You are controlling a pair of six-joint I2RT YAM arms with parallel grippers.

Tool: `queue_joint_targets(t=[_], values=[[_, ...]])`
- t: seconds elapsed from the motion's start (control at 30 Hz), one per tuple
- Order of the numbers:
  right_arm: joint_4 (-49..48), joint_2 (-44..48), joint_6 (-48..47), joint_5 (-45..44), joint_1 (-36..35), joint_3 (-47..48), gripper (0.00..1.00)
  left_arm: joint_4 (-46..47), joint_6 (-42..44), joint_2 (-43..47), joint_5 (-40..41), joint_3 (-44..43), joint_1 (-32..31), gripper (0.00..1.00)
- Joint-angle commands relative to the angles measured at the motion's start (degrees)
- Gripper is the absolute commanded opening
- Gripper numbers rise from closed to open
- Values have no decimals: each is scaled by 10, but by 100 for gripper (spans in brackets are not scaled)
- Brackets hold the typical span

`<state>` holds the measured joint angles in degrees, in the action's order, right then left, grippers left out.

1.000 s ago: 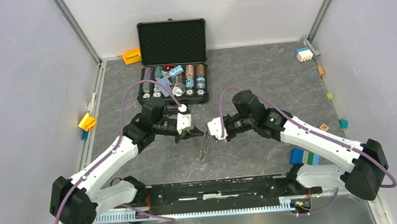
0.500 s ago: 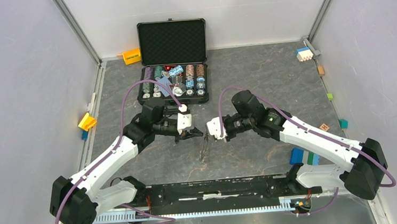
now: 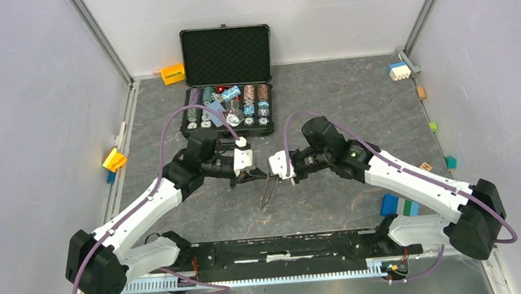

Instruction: Put the keys on the keyring

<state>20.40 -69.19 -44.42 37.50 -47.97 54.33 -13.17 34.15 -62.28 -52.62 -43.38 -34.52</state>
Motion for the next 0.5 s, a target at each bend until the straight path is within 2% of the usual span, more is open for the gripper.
queue_joint_targets(t=[0.0, 0.47], values=[[-13, -2, 6, 15, -4, 24, 0, 18, 10, 0, -7, -9, -2, 2], [-3, 14, -23, 12, -4, 10, 0, 17, 12, 6, 2, -8, -2, 2]])
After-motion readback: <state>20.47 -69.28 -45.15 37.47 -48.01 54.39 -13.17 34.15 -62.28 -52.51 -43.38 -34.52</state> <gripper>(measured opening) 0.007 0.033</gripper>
